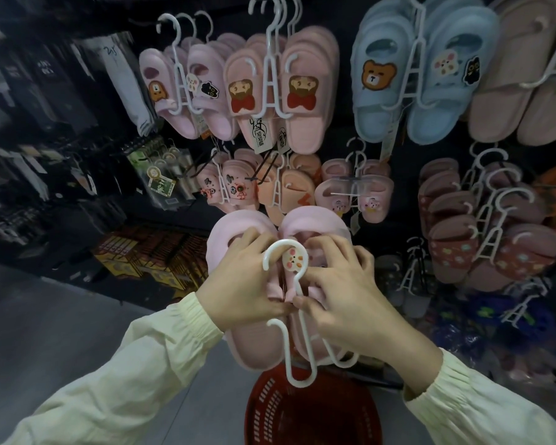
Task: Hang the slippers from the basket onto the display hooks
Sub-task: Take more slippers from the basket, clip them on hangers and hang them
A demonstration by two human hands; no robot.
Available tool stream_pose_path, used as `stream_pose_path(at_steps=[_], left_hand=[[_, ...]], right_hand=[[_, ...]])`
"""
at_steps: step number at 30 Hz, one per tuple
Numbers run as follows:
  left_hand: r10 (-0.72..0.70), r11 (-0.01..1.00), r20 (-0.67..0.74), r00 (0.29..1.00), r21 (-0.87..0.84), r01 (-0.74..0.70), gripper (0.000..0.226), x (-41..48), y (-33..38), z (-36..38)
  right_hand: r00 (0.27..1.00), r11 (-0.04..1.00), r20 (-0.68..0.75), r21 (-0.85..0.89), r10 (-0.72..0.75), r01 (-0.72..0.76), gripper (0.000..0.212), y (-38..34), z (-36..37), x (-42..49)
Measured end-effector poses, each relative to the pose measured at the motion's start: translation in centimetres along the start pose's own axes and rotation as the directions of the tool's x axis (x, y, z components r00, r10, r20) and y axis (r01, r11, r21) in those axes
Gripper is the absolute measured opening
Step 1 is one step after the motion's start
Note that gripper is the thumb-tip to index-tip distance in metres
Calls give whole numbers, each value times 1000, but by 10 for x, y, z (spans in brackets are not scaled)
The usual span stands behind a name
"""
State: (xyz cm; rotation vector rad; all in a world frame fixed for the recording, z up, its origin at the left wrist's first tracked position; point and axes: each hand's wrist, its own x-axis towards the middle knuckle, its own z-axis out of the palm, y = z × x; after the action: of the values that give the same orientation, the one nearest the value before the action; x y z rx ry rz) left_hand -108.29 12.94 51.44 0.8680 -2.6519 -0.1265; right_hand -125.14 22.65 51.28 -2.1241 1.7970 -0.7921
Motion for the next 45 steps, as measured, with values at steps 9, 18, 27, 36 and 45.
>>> stream_pose_path(at_steps=[9,18,27,36,45], left_hand=[[31,997,59,998,-68,-27,68,3,5,-5],[-26,979,88,996,-197,43,86,1,4,-13],[-23,960,153,988,-274,64,125,0,10,-11],[-8,959,148,989,-278,49,150,-5,18,-11],[7,986,74,997,-169,6,142,-17,29,-8]], right_hand=[[999,1000,-51,29,1,0,14,7,1,0],[994,998,-88,37,60,-57,10,17,8,-5],[984,992,-121,13,129,-129,11,15,27,-9],[960,979,-190,14,204,-206,11,19,33,-4],[940,973,-270,-46,208,-228,18,18,27,8]])
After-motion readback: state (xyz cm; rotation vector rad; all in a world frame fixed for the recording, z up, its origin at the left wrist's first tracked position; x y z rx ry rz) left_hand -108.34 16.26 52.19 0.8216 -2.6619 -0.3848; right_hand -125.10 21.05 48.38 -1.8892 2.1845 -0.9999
